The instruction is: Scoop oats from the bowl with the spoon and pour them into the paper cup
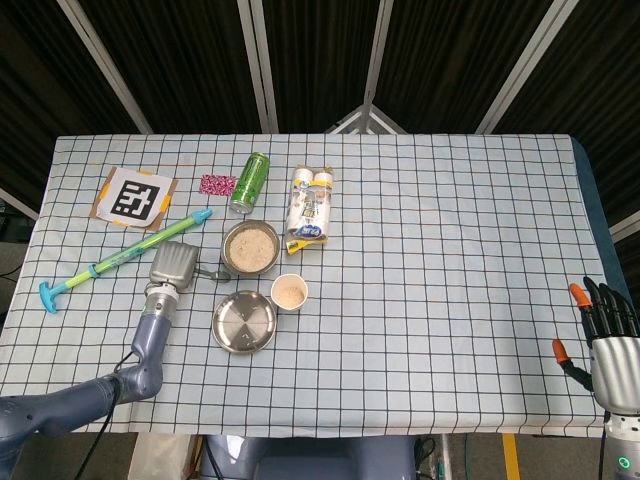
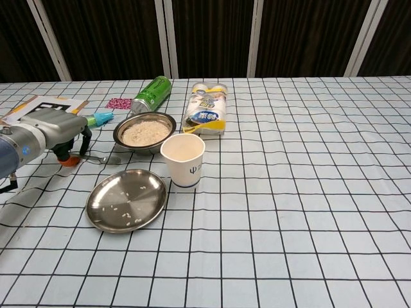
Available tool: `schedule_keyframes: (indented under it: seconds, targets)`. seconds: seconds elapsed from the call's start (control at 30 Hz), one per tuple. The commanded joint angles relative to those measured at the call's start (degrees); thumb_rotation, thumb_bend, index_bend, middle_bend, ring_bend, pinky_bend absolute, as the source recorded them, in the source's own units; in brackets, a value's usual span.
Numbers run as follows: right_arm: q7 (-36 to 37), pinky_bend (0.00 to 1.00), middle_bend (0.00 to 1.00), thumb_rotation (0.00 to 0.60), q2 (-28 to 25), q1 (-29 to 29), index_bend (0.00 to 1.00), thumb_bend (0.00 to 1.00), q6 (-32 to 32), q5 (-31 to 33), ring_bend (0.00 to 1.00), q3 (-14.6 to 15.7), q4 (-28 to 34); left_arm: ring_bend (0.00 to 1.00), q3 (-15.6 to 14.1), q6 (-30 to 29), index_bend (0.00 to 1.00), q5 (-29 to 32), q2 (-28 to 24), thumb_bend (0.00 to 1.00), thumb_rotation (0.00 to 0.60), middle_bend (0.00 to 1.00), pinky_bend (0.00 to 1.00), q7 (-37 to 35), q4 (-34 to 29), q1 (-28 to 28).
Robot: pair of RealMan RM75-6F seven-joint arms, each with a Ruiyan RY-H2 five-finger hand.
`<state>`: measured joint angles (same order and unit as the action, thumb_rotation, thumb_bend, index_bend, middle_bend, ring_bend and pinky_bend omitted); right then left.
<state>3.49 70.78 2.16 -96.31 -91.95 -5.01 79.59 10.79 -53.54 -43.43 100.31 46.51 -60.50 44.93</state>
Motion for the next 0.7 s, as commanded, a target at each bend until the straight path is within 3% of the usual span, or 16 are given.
schedule_keyframes:
  seconds: [0.03, 0.7]
  targets:
    - [-0.1, 0.1, 0.04, 0.6, 0.0, 0.0, 0.0, 0.38, 0.0, 0.0, 0.0, 0.0, 0.1, 1.0, -0.1, -0.2, 0.52, 0.0, -0.2, 0.44, 0.6, 1.0, 1.0, -0.1, -0.2, -0.1]
    - [-0.3, 0.1, 0.04, 0.6, -0.3, 0.1, 0.0, 0.38, 0.4, 0.1, 0.0, 0.1, 0.4, 1.0, 1.0, -6.0, 0.53, -2.2, -6.5, 0.44, 0.6, 1.0, 1.0, -2.2, -8.7, -2.1]
